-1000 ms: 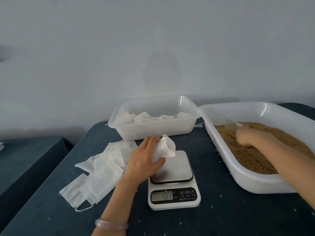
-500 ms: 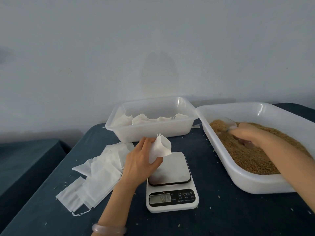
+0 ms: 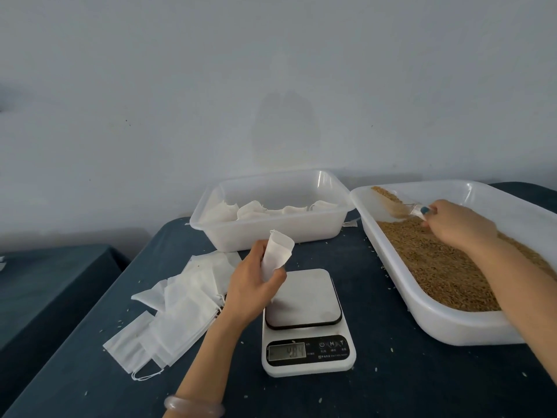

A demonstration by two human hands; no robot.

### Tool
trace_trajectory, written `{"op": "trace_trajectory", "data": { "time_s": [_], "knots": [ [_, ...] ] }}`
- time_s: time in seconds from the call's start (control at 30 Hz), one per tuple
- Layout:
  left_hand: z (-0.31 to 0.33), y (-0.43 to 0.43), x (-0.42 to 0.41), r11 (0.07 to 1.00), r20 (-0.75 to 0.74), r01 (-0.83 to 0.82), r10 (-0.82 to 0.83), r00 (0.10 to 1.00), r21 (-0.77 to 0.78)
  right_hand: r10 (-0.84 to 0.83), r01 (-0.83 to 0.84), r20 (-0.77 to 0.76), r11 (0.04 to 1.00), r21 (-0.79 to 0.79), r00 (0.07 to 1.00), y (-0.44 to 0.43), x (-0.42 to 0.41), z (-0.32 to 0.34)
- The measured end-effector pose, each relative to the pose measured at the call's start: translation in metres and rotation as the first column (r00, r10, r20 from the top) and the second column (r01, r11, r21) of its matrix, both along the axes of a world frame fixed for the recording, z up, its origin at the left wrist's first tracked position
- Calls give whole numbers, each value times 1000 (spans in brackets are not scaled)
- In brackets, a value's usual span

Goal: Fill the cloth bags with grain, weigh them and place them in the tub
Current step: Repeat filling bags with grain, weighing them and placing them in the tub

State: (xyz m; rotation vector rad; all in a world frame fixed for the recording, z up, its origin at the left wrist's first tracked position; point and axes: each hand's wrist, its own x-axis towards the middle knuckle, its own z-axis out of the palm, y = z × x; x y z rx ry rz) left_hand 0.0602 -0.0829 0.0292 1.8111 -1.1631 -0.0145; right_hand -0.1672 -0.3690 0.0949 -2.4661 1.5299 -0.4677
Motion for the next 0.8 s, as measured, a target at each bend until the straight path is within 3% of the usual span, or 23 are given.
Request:
{"op": "trace_trajectory", "data": {
  "time_s": [0.13, 0.23, 0.43, 0.8],
  "knots": [
    [-1, 2, 2, 999, -35, 31, -30, 999, 35, 83, -83, -8, 979, -186, 997, 6, -1, 6],
    [-1, 3, 5, 997, -36, 48, -46, 998, 59, 267, -255, -3, 918, -305, 964, 18, 5, 11],
    [0, 7, 9, 994, -20, 17, -14, 1000, 110, 648, -601, 67, 735, -315, 758, 48, 23, 16],
    [2, 8, 4, 989, 73, 36, -47, 996, 141, 680, -673, -128, 646, -360, 722, 62, 27, 19]
  ]
}}
